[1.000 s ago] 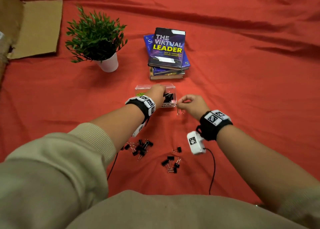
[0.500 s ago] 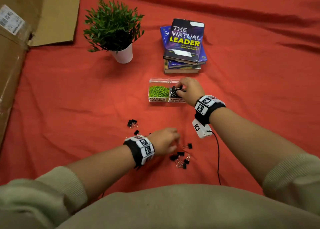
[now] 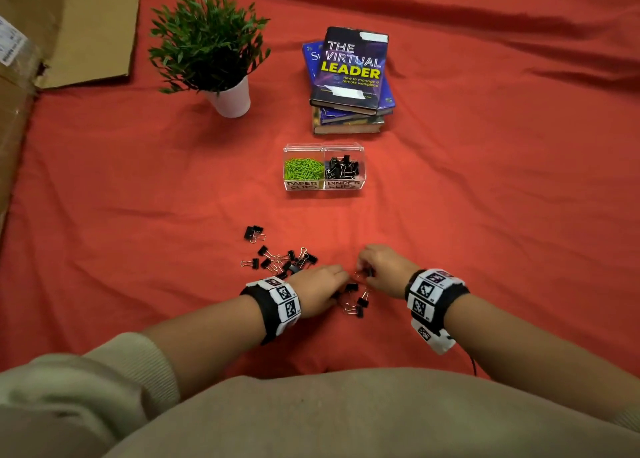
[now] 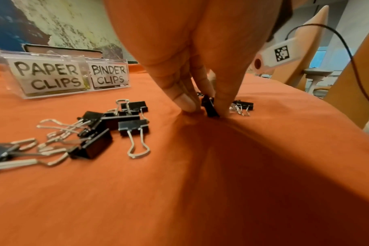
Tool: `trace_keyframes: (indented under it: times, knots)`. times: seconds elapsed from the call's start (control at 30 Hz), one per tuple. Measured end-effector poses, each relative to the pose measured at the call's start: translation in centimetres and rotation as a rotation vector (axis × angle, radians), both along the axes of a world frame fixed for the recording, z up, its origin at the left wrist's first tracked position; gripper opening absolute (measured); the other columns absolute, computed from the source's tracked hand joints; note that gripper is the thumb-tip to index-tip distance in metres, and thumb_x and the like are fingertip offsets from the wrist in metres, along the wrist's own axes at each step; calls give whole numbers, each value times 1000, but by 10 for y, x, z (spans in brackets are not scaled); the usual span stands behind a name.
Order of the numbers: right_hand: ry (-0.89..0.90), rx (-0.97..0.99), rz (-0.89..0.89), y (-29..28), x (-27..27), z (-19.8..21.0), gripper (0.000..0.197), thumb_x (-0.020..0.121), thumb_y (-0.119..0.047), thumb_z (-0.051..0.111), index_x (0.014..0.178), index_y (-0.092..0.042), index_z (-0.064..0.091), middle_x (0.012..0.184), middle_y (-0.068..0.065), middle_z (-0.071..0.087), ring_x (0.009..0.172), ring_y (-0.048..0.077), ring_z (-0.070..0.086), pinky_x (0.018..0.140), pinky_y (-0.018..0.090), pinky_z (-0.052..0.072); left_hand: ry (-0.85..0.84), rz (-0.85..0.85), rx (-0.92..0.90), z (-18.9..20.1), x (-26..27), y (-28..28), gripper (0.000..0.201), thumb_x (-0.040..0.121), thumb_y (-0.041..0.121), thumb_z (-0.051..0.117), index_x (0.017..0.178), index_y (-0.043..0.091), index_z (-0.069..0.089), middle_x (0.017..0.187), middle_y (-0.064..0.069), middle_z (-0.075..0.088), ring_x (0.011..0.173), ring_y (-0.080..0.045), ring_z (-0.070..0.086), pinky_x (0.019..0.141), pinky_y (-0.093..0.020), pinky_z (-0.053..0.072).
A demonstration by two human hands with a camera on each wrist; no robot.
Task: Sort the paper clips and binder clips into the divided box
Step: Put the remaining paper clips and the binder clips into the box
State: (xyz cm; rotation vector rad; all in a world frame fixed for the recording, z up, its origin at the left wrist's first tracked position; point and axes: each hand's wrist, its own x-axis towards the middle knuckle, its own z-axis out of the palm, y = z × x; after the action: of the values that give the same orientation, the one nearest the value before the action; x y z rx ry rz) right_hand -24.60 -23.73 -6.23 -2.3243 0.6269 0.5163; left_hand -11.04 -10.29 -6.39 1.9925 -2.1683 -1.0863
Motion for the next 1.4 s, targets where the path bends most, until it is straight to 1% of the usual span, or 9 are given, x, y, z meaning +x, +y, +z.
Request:
trace_keyframes:
  times: [0.17,0.27,0.47,0.67,0.8,1.03,1.17,1.33,1.4]
  knots:
    - [-53,5,-174,2,-14,-5,18,74,-13,64,91,-14,61,92,2,56,82,17,55,79,28,48,96,88,-16,7,3,-3,17,84,10,57,101,12,55,105,-5,61,100,-27,58,83,-39,48]
    - [-64,60,-194,4,-21,1,20,72,-12,67,91,-14,65,89,0,54,78,13,54,73,19,42,74,17,-27,2,-1,-7,28,88,16,56,115,17,57,107,-4,59,106,-26,56,88,-41,48]
    - [25,69,-10,18,-33,13,24,75,-14,65,98,-16,69,84,-8,46,80,13,51,72,19,38,-115,-93,0,-6,-9,-10,47,92,10,45,136,27,44,111,-7,50,114,-27,49,87,-42,47]
    - [-50,8,123,36,-37,2,35,77,-4,56,112,-7,63,113,13,55,106,28,53,92,28,40,-113,-37,-55,-2,-8,-4,28,89,13,47,117,13,47,111,-10,51,109,-30,52,84,-42,47]
    - [16,-64,145,40,-37,-4,22,81,-12,55,101,-4,59,110,15,50,101,33,53,87,42,45,-91,-19,-67,1,-8,-3,28,86,13,52,113,9,47,115,-9,50,107,-30,52,84,-40,44]
    - [9,-80,115,34,-38,-7,24,84,-20,56,102,-5,57,109,11,54,99,28,55,84,35,43,51,113,-63,6,-1,-8,16,79,13,58,93,13,51,98,-6,61,92,-27,58,75,-34,45]
    - [-22,7,-73,24,-37,-9,23,81,-21,63,101,-10,62,103,9,64,92,22,61,85,32,48,144,385,-141,23,21,-39,14,78,18,65,87,13,55,85,-6,67,80,-26,62,66,-30,45]
    - [-115,162,-506,-8,-20,0,19,77,-13,74,92,-3,68,68,0,62,58,7,52,54,11,39,87,584,-250,48,60,-102,18,80,15,66,94,17,54,92,-1,64,83,-20,62,72,-32,52]
    - [-187,221,-635,-26,-7,7,19,75,-12,76,90,-3,68,67,1,61,55,5,50,52,12,38,-2,616,-274,50,75,-124,22,81,16,64,100,15,55,97,-5,65,87,-24,61,72,-30,49]
